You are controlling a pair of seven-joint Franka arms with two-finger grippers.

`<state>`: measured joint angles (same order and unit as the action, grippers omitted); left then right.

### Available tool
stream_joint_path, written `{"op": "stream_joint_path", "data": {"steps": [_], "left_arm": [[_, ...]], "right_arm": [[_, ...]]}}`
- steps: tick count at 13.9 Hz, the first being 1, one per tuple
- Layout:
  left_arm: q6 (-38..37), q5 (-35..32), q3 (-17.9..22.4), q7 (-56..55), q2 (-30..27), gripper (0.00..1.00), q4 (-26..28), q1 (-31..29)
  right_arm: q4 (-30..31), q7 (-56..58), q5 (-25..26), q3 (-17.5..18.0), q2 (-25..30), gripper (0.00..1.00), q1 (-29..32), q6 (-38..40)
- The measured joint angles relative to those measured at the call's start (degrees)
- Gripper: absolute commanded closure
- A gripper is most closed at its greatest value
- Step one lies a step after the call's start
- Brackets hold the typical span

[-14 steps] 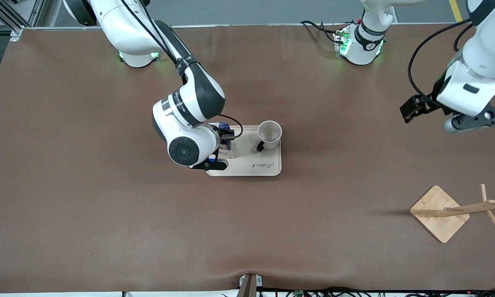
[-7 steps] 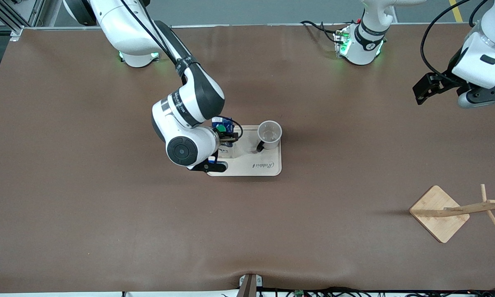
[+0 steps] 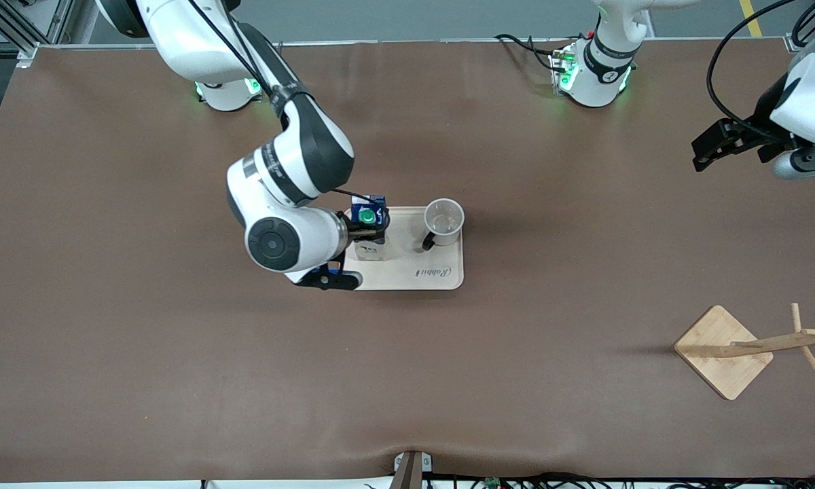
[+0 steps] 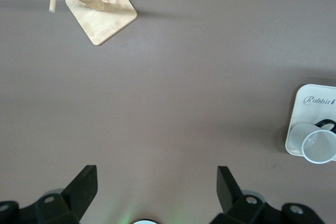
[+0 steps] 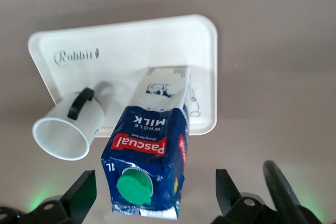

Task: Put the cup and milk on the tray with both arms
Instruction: 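Lower the milk carton onto the tray and open the right gripper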

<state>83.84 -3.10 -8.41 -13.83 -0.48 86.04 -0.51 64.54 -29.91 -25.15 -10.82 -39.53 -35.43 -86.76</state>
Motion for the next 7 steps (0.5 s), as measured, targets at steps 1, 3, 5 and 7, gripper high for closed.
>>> {"op": "stream_joint_path", "data": {"steps": [1,3,5,7], "left_arm": [[0.0,0.1,0.0,0.1,0.0,0.00,0.0,-0.1],[0.0,0.5,0.1,0.1,0.0,0.00,0.1,-0.2],[0.1,1.0,0.2,0.1,0.0,0.00,0.3,-0.2],[0.3,1.4,0.4,0.1,0.1,0.00,0.5,-0.2]], "right_arm": [[-0.4,0.0,0.0,-1.7,1.2,0.00,0.2,0.2],[-0.7,0.1,0.0,-4.8,4.4,0.00,1.4,2.4],[-0.8,0.1,0.2,-6.8,7.5,0.00,3.8,5.9],[-0.9,1.0,2.7,-8.4,10.5,0.00,7.1,9.2]]}}
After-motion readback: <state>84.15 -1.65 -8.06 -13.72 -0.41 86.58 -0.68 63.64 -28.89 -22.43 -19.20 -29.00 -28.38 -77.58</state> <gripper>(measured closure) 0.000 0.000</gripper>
